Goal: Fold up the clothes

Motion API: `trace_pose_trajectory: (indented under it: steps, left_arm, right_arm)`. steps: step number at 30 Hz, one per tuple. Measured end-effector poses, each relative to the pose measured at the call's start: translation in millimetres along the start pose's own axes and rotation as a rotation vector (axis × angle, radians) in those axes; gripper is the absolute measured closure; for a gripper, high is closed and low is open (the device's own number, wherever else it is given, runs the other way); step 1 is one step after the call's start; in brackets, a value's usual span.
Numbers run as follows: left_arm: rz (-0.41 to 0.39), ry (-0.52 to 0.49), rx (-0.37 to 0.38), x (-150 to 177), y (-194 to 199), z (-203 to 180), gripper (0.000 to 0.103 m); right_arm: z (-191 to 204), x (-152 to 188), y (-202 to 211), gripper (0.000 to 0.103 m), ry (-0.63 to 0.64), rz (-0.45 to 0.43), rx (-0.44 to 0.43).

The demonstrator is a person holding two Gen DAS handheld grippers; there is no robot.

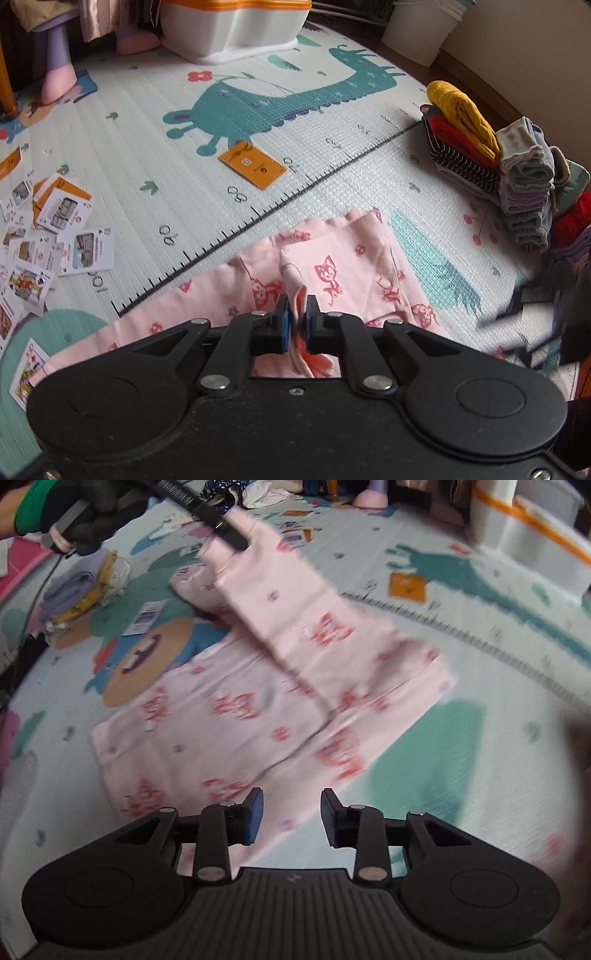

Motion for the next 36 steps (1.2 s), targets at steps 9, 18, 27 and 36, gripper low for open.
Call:
trace_pose_trajectory:
  steps: [9,18,27,36]
  left_arm:
    - [0.038,0.160,0.026,36,-13,15,0.098]
    - [0.033,0.209,-0.016,57,-25,38,0.098]
    - [-0.057,-0.060,-0.013,46,0,-21,0.098]
    - [-0.095,-0.483,0.143,63,12,-141,0.098]
  right_arm:
    - [-87,-61,-58,0.080,-0.070,0.003,0.155]
    - [-112,-70,-95,0.087,-0.393,-0.128,0.055]
    - [-138,-65,-104,0.084,-0.770,-0.146,-0.140]
    - [-155,-46,-110,0.071,-1.094,-0.203,-0.288]
Point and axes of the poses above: each gripper's, at about its wrist camera, not at the fingertips, and y roughly against the way its jaws point, z to its left, x to its underside, the point moved 5 cm from there along -y, roughly the way its jaws point, and after that the axes turned 5 degrees about -y, right-handed, at the moved point
